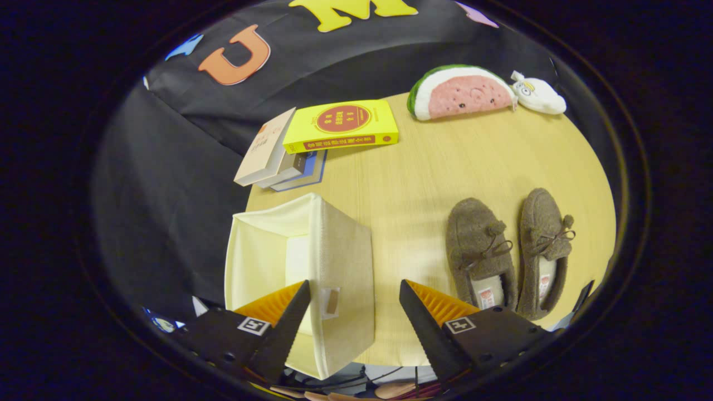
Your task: Open the storage box then place both shoes into the box .Put the left shoe in first, then the right shoe, with the right side of both shoes facing outward in a uniform manner.
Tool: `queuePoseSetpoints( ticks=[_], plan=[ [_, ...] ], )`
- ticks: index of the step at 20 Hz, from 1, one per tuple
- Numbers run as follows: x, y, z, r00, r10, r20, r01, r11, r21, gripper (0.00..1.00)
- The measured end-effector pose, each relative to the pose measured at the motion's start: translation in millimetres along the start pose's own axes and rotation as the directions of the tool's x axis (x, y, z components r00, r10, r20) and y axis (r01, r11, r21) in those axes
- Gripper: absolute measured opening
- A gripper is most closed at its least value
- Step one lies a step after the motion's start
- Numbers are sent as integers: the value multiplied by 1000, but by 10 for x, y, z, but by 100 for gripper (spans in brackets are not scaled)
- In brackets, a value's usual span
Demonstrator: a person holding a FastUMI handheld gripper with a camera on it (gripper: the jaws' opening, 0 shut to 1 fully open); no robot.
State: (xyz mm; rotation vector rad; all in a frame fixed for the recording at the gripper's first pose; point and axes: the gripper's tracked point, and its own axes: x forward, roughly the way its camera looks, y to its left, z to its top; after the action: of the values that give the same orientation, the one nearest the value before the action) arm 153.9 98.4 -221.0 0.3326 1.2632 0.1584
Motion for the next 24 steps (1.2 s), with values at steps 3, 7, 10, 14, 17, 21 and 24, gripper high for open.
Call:
queuePoseSetpoints(
  ticks=[3, 7, 10, 14, 17, 21, 24],
  plan=[
    [-38, -425, 88, 994, -100, 34, 101, 994, -30, 89],
    [-23, -948, -79, 967, -254, -19, 251, 962, -110, 89],
    [-34, -1355, -152, 921, -389, -14, 378, 904, -201, 84],
    [-36, -1676, -197, 878, -479, -11, 463, 854, -238, 78],
    [3, -1887, -135, 848, -529, 1, 516, 827, -223, 70],
    [221, -2039, -291, 848, -519, -104, 494, 847, -196, 37],
    [294, -2019, -274, 864, -490, -113, 465, 864, -194, 25]
  ],
)
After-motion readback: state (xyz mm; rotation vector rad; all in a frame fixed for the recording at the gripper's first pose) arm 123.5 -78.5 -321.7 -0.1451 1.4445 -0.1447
